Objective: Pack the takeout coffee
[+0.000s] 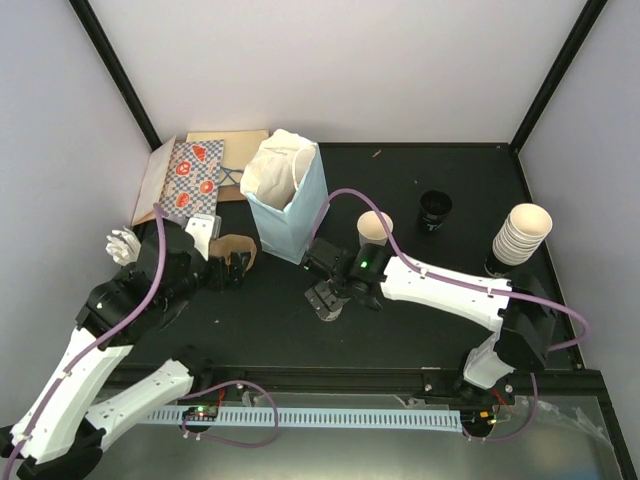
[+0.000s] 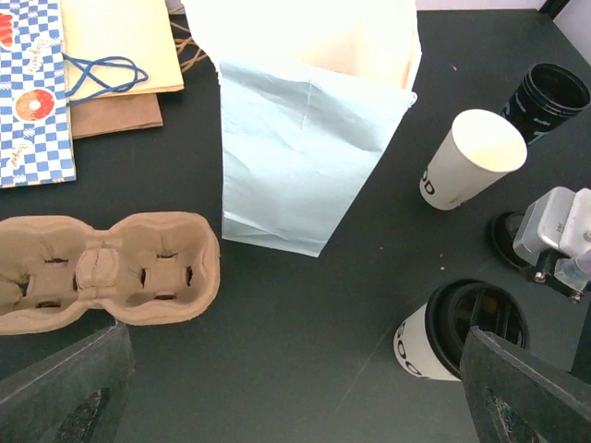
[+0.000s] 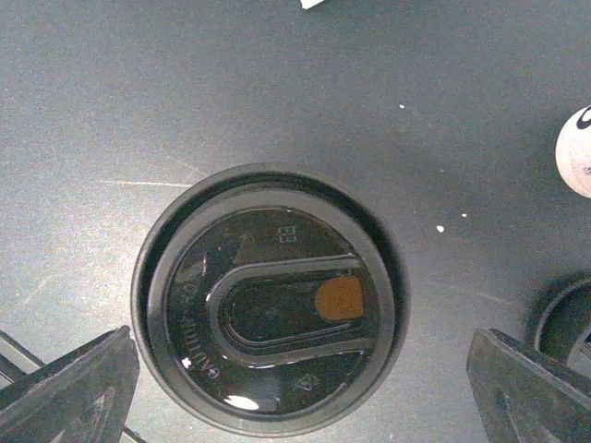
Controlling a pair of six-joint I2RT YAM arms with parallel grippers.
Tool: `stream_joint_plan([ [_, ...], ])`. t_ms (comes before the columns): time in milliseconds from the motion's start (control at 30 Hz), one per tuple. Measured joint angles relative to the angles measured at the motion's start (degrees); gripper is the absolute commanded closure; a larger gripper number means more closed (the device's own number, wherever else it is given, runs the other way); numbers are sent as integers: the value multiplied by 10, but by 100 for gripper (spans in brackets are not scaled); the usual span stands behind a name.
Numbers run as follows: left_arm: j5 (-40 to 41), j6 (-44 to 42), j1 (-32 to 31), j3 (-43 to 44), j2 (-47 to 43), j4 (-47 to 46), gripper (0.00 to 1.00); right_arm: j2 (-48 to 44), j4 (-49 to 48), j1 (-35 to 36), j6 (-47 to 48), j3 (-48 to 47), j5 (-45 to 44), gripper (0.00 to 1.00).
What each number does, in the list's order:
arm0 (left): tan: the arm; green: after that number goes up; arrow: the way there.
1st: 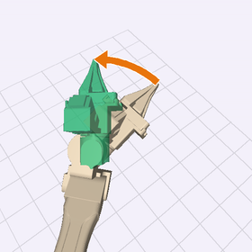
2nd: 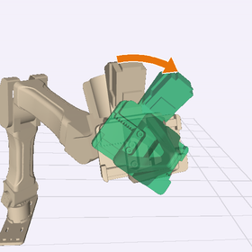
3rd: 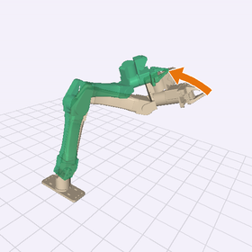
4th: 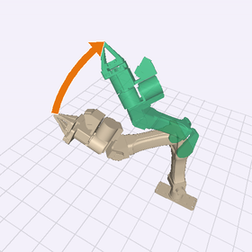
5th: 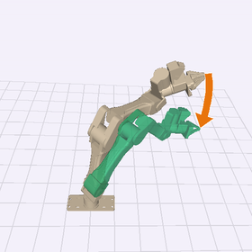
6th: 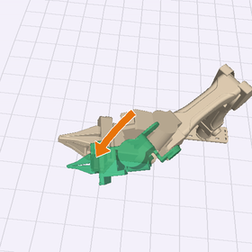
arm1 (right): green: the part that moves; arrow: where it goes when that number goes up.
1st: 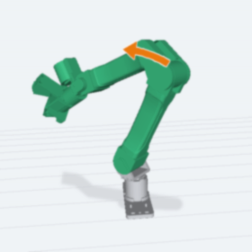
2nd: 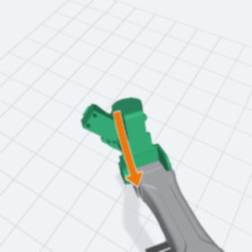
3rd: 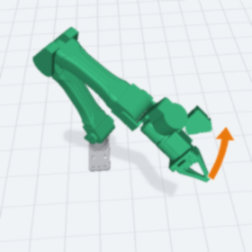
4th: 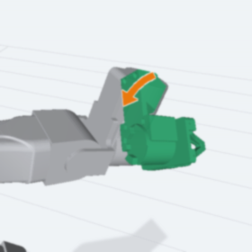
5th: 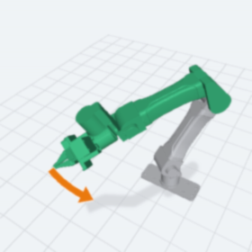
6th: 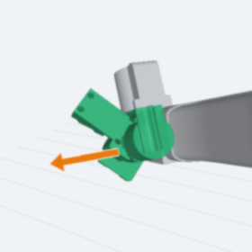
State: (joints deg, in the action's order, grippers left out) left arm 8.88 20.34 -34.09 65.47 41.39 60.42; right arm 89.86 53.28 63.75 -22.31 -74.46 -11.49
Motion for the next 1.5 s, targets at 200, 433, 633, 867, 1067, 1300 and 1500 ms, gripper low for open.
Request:
stream_joint_plan([
  [200, 10, -4, 0, 0, -5, 0, 1, 7, 1, 4, -6, -5, 2, 6],
  [433, 11, -14, 0, -6, -18, -3, 1, 21, 1, 5, -7, -11, 7, 7],
  [633, 12, -16, 0, -23, -22, -10, 1, 22, 1, 5, -7, -13, 7, 6],
  [867, 0, -19, 0, -48, -50, -30, 1, 22, 1, 5, -7, -13, 10, 6],
  [1067, -11, -19, 0, -50, -56, -48, 1, 22, 1, 5, -7, -13, 11, 7],
  [1300, -19, -19, 0, -69, -80, -68, 1, 22, 1, 5, -7, -13, 11, 8],
  [1500, -32, -19, 0, -72, -85, -78, 1, 23, 1, 5, -8, -13, 11, 13],
])
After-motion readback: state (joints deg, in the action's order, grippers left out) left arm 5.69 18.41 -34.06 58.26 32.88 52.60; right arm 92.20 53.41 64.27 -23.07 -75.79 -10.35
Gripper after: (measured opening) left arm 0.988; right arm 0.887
